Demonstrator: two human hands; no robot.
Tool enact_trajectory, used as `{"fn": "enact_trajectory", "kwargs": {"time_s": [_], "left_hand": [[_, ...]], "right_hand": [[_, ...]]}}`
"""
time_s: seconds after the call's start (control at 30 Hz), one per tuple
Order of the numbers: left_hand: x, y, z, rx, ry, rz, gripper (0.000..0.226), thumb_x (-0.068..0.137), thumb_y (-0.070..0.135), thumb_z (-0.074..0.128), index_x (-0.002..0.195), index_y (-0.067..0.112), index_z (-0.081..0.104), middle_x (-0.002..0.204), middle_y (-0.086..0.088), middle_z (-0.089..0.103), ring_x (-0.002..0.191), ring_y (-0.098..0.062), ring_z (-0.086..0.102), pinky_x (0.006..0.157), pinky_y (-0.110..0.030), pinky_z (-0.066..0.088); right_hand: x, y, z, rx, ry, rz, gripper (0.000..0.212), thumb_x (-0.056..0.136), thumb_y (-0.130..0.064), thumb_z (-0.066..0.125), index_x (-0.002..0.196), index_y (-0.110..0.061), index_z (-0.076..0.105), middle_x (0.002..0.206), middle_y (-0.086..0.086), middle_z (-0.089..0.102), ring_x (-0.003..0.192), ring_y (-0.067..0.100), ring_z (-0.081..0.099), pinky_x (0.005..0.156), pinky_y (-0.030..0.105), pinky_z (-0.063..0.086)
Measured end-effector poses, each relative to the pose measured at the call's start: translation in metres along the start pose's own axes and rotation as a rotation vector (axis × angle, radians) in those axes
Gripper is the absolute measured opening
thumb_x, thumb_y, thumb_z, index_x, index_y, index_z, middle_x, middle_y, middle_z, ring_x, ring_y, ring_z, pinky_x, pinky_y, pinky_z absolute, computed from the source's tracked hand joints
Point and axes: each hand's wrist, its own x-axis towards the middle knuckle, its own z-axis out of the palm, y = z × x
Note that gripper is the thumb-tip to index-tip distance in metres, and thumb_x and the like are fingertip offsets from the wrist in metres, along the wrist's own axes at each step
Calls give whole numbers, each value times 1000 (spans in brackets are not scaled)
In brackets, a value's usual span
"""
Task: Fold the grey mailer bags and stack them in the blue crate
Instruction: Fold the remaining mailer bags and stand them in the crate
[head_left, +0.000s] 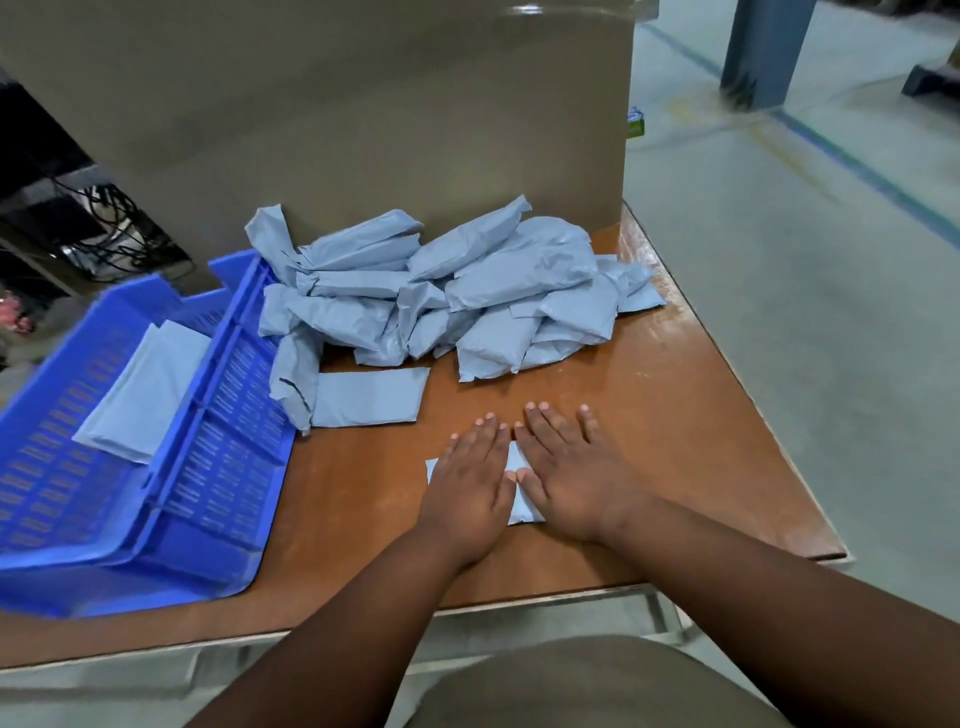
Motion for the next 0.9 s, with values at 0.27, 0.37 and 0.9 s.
{"fn": "enact_trajectory", "kwargs": {"time_s": [0.27, 0.37, 0.9], "left_hand": [[-76, -8, -9, 147, 22, 44, 75, 109, 62, 24, 171, 22, 9, 178, -8, -9, 164, -32, -11, 129, -64, 7], [-86, -14, -5, 144, -31, 14, 76, 109, 62, 23, 170, 28, -5, 177, -4, -20, 162, -30, -20, 128, -63, 12], [-92, -33, -8, 13, 0, -16, 74, 109, 66, 20, 169, 34, -10, 175, 12, -22, 161, -12, -20, 132, -49, 4]], "right_hand": [[-38, 8, -5, -20, 76, -229, 71, 106, -73, 14, 169, -43, 0, 177, 2, -15, 163, 22, -14, 129, 60, -5], [-44, 4, 2, -42, 9, -266, 75, 103, -79, 14, 168, -45, -3, 177, 3, -15, 163, 25, -18, 129, 59, -5], [-42, -9, -15, -16, 22, -273, 73, 102, -81, 12, 167, -50, 1, 177, -5, -6, 164, 26, -9, 125, 64, -5]]}}
